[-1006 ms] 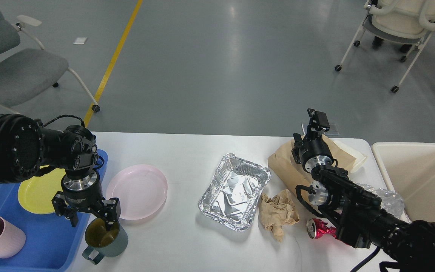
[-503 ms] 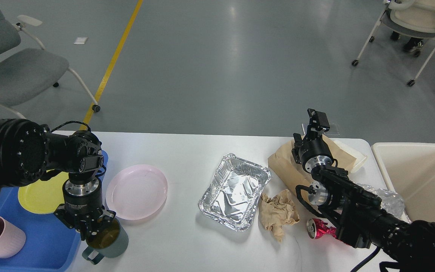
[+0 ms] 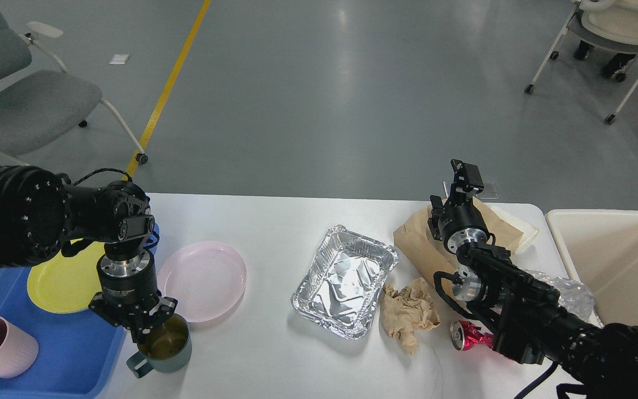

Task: Tidy desktop
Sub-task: 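Carry the grey mug into the blue tray and release it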

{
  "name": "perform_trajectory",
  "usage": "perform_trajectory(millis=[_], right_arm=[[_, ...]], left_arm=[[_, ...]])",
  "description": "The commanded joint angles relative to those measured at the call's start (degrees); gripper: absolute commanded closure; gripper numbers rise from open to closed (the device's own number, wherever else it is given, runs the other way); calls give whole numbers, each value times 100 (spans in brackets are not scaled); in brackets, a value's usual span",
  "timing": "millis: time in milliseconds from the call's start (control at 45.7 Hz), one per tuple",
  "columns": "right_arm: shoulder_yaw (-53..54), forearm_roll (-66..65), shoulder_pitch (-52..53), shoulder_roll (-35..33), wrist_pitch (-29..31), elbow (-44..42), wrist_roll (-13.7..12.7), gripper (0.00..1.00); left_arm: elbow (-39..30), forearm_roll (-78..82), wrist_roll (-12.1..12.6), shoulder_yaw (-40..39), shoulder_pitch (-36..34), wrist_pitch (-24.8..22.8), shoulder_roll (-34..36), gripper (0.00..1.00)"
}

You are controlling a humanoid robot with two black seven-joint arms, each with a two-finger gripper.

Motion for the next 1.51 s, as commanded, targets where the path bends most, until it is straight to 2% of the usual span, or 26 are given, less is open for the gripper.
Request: perform_trajectory(millis=[0, 284, 503, 963, 1160, 1357, 1488], right_arm=[[0, 0, 0, 0, 0, 0, 0, 0], [0, 0, -8, 0, 0, 0, 0, 0], [0, 0, 0, 0, 0, 0, 0, 0], [0, 0, 0, 0, 0, 0, 0, 0], [0, 0, 0, 0, 0, 0, 0, 0], [0, 0, 0, 0, 0, 0, 0, 0], [0, 0, 0, 0, 0, 0, 0, 0]], left_arm=[[-119, -59, -10, -1, -517, -2, 9, 100], [-278, -59, -45, -186, -1510, -2, 150, 100], [-278, -59, -195, -124, -1942, -2, 773, 100], [-137, -59, -247, -168, -632, -2, 2601, 100], [-67, -50, -344, -150, -97, -2, 2760, 100], [337, -59, -388, -194, 501, -2, 2760, 100], [495, -59, -625, -256, 721, -2, 2760, 100]])
